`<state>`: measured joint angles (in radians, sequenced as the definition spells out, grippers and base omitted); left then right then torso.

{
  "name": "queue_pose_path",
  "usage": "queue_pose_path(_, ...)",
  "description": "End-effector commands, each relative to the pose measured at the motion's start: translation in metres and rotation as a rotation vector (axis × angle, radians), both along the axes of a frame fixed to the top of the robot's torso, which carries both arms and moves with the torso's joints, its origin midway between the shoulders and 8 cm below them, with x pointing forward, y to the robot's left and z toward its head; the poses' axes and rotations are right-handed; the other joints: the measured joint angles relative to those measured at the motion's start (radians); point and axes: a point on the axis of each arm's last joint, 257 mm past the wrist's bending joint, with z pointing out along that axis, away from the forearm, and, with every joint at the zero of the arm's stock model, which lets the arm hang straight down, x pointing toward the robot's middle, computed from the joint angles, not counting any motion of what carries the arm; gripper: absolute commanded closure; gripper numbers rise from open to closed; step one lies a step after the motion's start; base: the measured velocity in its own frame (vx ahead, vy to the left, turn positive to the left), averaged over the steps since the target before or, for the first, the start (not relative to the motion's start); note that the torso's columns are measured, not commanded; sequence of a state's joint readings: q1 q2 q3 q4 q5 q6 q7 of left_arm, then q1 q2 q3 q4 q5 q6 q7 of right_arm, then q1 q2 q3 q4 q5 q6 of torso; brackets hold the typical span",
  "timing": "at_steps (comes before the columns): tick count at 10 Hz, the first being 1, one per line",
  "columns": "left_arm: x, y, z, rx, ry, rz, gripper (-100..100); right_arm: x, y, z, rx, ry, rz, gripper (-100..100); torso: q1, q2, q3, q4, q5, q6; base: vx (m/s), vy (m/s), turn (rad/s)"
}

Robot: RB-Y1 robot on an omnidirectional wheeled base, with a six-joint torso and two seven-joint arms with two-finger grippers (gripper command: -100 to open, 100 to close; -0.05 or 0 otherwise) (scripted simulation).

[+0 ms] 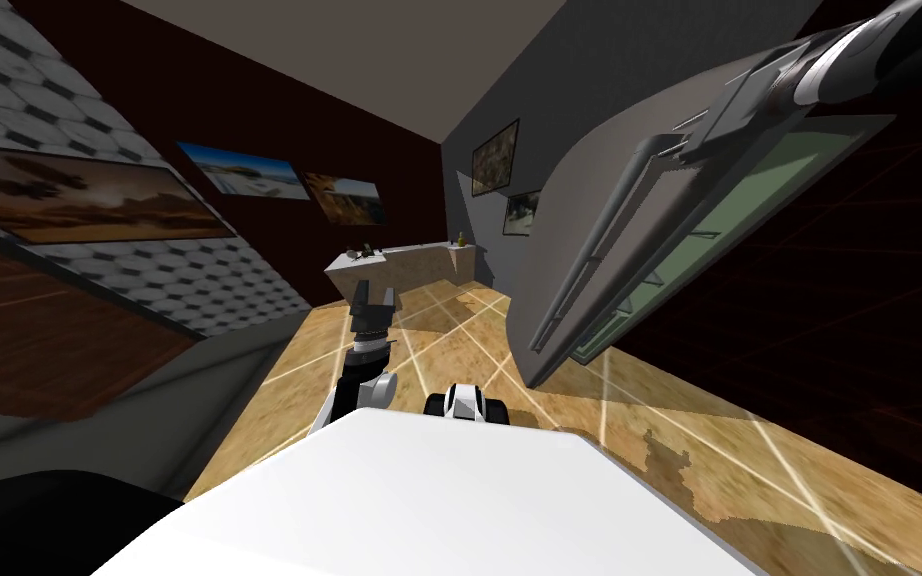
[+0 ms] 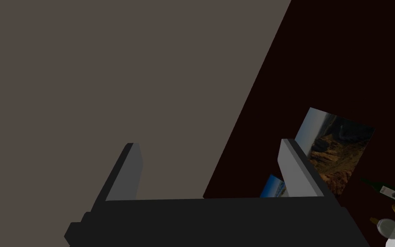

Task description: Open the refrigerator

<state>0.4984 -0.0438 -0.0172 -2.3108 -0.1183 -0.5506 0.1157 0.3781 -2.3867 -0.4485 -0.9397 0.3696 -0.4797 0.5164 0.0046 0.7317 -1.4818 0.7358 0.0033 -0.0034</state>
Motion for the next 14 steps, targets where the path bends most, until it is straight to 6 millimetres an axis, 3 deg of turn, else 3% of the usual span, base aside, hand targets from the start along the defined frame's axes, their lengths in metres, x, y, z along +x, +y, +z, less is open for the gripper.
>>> queue_pose_path(1,0.000,0.000,0.000,0.000,0.000,0.000,0,0.000,-0.017,0.007,-0.004,-0.016,-0.058,100,0.000,0.001,0.001,0.001,0.000,-0.001,0.089,0.350,-0.082)
queue_pose_path(3,0.000,0.000,0.000,0.000,0.000,0.000,0,0.000,-0.021,0.003,-0.004,-0.007,-0.065,100,-0.001,0.003,0.003,0.002,0.000,0.001,0.067,0.261,-0.066)
queue_pose_path(5,0.000,0.000,0.000,0.000,0.000,0.000,0,-0.002,-0.040,0.001,0.000,-0.003,-0.114,100,-0.012,0.004,0.003,0.004,-0.005,0.004,0.109,0.219,-0.073)
queue_pose_path(10,0.000,0.000,0.000,0.000,0.000,0.000,0,-0.005,-0.064,0.003,0.000,-0.008,-0.182,100,0.001,-0.001,-0.001,0.000,0.000,-0.001,0.127,0.268,-0.081)
queue_pose_path(11,0.000,0.000,0.000,0.000,0.000,0.000,0,-0.005,-0.044,0.015,0.004,0.002,-0.157,-100,-0.004,0.000,0.000,0.000,0.000,-0.002,0.070,0.062,-0.180)
queue_pose_path(14,0.000,0.000,0.000,0.001,0.000,0.000,0,-0.006,-0.016,0.036,0.006,0.002,-0.128,-100,-0.019,0.003,0.000,0.003,-0.006,0.002,0.058,-0.071,-0.116)
